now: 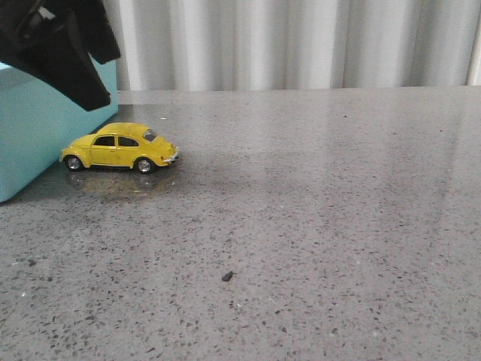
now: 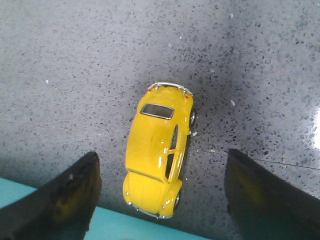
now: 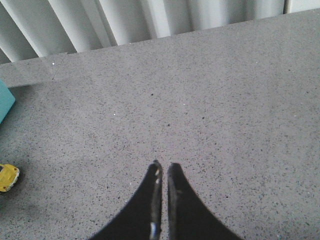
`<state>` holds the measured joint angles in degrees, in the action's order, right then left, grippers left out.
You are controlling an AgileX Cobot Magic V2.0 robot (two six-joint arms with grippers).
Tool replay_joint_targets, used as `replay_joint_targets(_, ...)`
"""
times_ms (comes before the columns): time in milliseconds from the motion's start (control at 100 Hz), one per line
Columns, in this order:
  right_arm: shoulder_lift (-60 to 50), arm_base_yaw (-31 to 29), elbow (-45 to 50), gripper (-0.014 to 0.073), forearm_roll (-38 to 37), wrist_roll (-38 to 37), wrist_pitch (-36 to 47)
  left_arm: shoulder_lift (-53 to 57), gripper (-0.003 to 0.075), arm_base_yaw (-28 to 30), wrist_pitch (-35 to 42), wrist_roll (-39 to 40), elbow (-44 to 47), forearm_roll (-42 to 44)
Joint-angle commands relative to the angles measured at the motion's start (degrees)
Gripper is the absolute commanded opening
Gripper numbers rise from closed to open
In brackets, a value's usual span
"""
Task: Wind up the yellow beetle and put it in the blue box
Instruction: 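Lower the left gripper and close it around the yellow car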
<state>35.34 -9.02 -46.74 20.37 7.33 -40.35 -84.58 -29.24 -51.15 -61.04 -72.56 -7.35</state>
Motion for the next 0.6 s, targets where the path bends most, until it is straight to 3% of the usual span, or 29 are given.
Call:
replay_joint_targets(0, 0.11, -0.04, -1.39, -0.0061, 0.86, 0.49, 4.54, 0.44, 0.0483, -0.28, 2.75, -0.38, -1.83, -0.50)
replay_joint_targets(590, 0.11, 0.00, -1.39, -0.0061, 0.86, 0.49, 5.05, -7.74, 0.0483, -0.28, 7.41, -2.14, -1.96, 2.68)
